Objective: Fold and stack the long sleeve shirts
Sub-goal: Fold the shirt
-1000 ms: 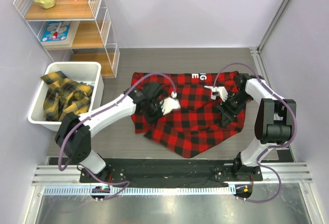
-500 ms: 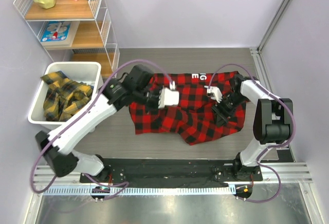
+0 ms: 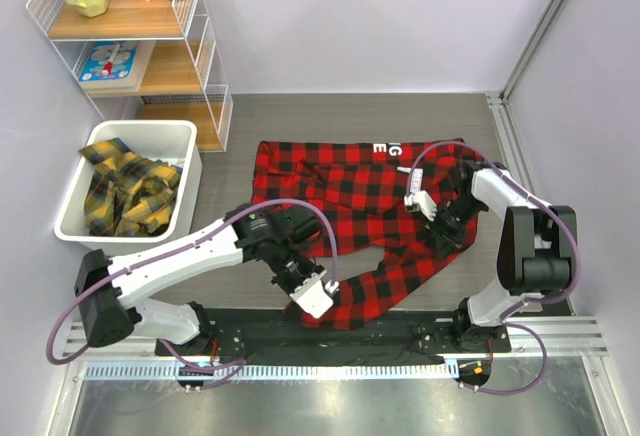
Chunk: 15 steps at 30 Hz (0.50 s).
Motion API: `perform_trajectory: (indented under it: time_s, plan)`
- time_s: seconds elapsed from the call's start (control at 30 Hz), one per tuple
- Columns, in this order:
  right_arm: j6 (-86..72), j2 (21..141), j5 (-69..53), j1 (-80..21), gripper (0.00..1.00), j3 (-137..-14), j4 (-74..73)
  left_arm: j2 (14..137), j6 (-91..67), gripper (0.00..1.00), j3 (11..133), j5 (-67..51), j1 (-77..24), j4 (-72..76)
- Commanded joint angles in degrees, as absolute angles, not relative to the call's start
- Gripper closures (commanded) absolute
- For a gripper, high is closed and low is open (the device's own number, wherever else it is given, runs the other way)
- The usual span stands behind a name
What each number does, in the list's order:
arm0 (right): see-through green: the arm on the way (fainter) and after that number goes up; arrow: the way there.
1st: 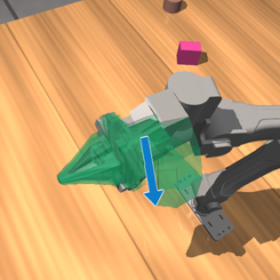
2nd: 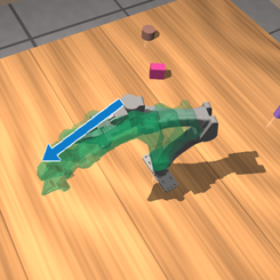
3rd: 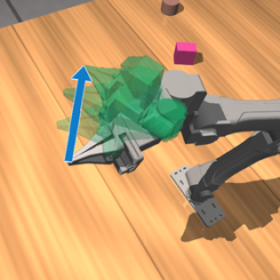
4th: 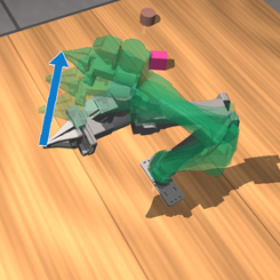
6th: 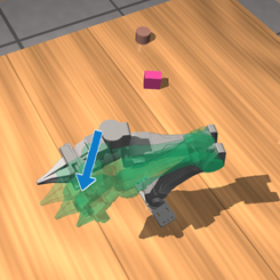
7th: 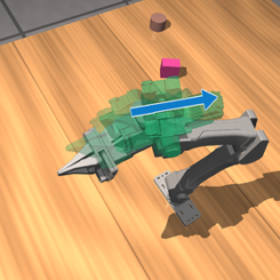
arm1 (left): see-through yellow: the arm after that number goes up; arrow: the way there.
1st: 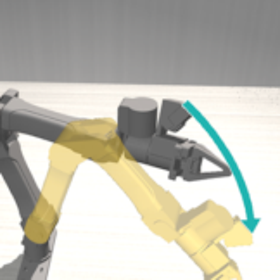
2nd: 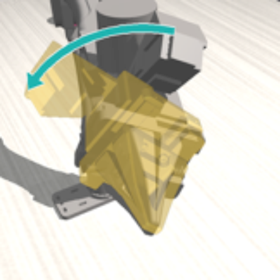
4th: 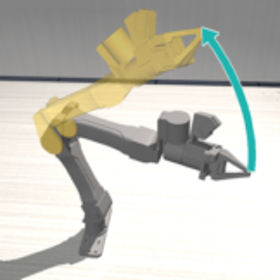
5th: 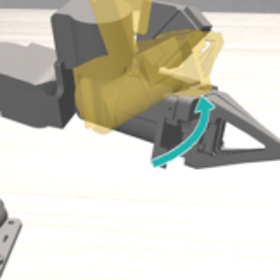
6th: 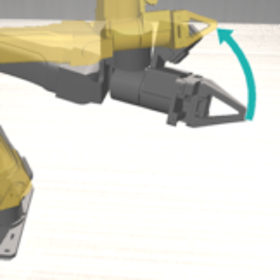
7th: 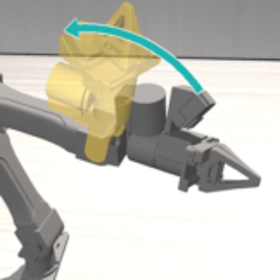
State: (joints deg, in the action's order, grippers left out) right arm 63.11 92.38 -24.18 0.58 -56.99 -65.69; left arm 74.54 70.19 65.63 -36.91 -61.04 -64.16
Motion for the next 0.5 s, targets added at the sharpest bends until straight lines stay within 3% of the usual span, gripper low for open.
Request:
perform_trajectory:
  time_s: [0.0, 0.07, 0.3, 0.47]
  plan:
    - [69.52, 87.81, -19.16, 1.23, 0.94, -53.44, -66.1, 76.98, 72.0, 1.0, 66.88, -31.76, -61.44, -55.47]
    - [69.35, 87.37, -19.6, 1.67, 0.99, -53.87, -66.27, 78.74, 72.42, 1.0, 68.11, -29.1, -60.56, -56.33]
    - [69.87, 86.57, -23.11, 3.42, 0.99, -57.83, -67.77, 76.56, 69.7, 1.0, 69.87, -22.42, -53.01, -50.29]
    - [59.19, 88.68, -26.1, 7.82, 0.99, -59.94, -59.36, 77.52, 57.32, 1.0, 72.06, -10.46, -49.31, -35.52]
